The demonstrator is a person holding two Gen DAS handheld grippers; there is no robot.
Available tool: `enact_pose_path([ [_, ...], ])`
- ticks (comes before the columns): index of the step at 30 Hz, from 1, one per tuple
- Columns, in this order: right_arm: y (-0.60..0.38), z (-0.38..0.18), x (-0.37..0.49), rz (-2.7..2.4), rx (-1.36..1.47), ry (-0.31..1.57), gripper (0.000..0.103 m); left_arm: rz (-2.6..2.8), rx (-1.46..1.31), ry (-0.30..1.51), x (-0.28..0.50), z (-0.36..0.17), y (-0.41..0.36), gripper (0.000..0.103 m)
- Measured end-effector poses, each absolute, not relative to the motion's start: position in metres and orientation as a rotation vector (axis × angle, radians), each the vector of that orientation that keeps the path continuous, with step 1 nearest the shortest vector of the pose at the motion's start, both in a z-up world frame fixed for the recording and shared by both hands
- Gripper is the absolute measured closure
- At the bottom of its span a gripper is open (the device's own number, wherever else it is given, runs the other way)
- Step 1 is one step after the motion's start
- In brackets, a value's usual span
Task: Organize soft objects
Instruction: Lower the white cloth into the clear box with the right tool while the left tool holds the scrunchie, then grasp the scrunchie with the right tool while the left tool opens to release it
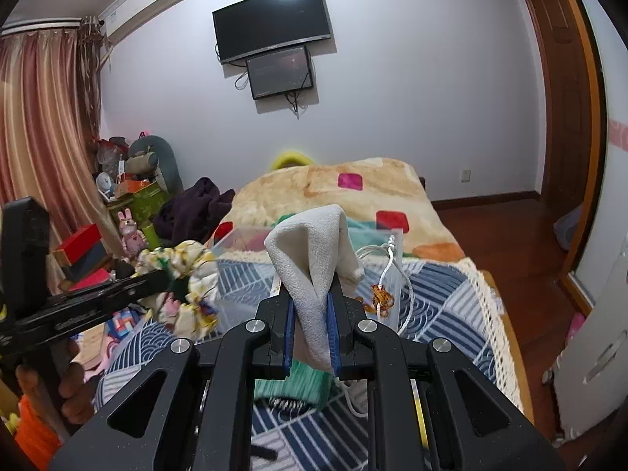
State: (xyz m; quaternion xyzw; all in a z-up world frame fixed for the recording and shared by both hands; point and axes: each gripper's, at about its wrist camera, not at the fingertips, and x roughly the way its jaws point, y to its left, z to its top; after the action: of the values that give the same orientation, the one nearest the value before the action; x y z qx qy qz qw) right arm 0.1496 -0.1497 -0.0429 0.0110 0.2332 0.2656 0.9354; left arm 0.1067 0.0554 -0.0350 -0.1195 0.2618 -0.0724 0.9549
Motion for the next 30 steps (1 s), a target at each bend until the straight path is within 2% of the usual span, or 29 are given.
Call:
enact_pose_path([
  [8,-0.129,-0.033,0.185,0.511,-0.022,0.465,0.090,-0.172,-0.203,0.545,0.103,-0.040,0.049,0.093],
  [17,-0.107,-0.079,0.226,0.510,-0.066,0.686,0.090,-0.179,-0.168,0.622,0.107,-0.071,0.041,0.093],
  [22,-0.106,-0.092,0.226,0.520,-0.094,0.777,0.087,-0.173,-0.194,0.642,0.107,-0.082,0.046,0.093],
  [27,-0.112,-0.084,0.214,0.556,-0.076,0.756,0.064,-0.174,-0.204,0.624,0.108,-0.076,0.049,0.093],
  [30,-0.114,-0.070,0.201,0.593,-0.070,0.703,0.054,-0.180,-0.209,0.596,0.107,-0.067,0.048,0.093],
])
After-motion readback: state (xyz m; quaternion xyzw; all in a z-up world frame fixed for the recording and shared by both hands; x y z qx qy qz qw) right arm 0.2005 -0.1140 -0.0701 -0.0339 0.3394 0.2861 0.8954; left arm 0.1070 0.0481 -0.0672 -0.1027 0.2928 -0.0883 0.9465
